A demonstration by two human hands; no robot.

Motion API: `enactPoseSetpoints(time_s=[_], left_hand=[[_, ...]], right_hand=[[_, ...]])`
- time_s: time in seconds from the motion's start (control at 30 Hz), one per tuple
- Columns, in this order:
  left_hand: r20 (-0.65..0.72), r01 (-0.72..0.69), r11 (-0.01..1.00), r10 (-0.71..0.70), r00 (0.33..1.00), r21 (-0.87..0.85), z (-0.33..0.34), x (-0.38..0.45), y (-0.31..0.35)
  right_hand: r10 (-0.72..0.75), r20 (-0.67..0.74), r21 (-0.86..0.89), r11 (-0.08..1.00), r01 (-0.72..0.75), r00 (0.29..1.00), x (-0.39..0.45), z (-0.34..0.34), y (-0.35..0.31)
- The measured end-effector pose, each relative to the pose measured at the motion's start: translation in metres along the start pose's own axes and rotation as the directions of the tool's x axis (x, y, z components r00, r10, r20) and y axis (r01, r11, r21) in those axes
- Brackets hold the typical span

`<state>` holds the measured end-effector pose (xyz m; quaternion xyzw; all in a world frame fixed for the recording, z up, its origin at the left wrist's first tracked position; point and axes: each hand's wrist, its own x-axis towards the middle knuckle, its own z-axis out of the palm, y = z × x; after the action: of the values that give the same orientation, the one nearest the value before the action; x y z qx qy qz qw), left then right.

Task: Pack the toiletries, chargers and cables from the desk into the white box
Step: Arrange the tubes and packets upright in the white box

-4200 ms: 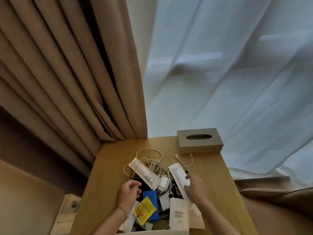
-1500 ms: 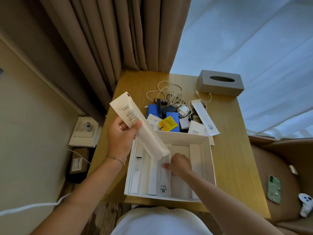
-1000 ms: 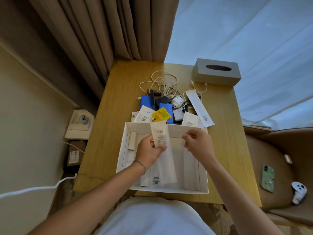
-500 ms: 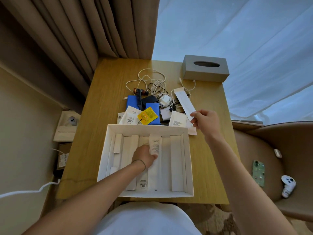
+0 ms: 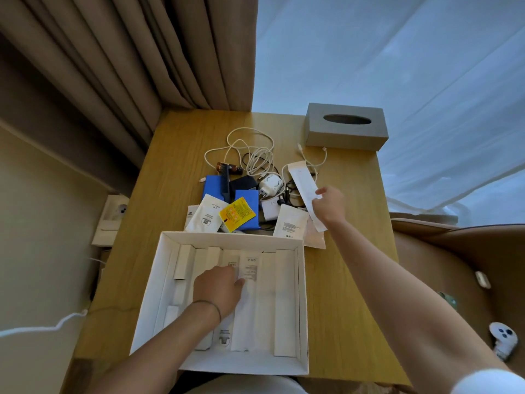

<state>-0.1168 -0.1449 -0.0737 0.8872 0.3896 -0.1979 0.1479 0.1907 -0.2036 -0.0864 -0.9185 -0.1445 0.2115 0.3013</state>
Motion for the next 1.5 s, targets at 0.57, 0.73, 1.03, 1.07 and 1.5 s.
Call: enactPoseSetpoints(time_s=[0.57, 0.73, 1.03, 1.07, 1.5], left_hand=[[-0.537, -0.337, 0.936, 0.235, 0.81, -0.098, -0.11, -0.009, 0.042], [-0.207, -0.121, 0.989, 0.101, 0.973, -0.087, -0.121, 0.052, 0.079], [0.086, -0.041, 0.986, 0.027, 0.996, 0.161, -0.108, 0.135, 0.116], [0.095, -0.029, 0.985, 0.012, 0.995, 0.173, -0.106, 0.14, 0.118], [0.126, -0.042, 0.997, 0.051, 0.991, -0.071, -0.097, 0.141, 0.113]], right_hand=[[0.14, 0.155, 0.334, 0.924, -0.185, 0.978, 0.007, -0.015, -0.015], [0.073, 0.18, 0.524, 0.837, -0.158, 0.981, -0.023, -0.047, -0.022], [-0.018, 0.059, 0.575, 0.818, -0.019, 0.998, -0.072, -0.075, -0.021], [-0.019, 0.05, 0.58, 0.814, -0.014, 0.999, -0.075, -0.077, -0.021], [-0.045, -0.01, 0.689, 0.724, 0.039, 0.999, -0.125, -0.109, -0.026]])
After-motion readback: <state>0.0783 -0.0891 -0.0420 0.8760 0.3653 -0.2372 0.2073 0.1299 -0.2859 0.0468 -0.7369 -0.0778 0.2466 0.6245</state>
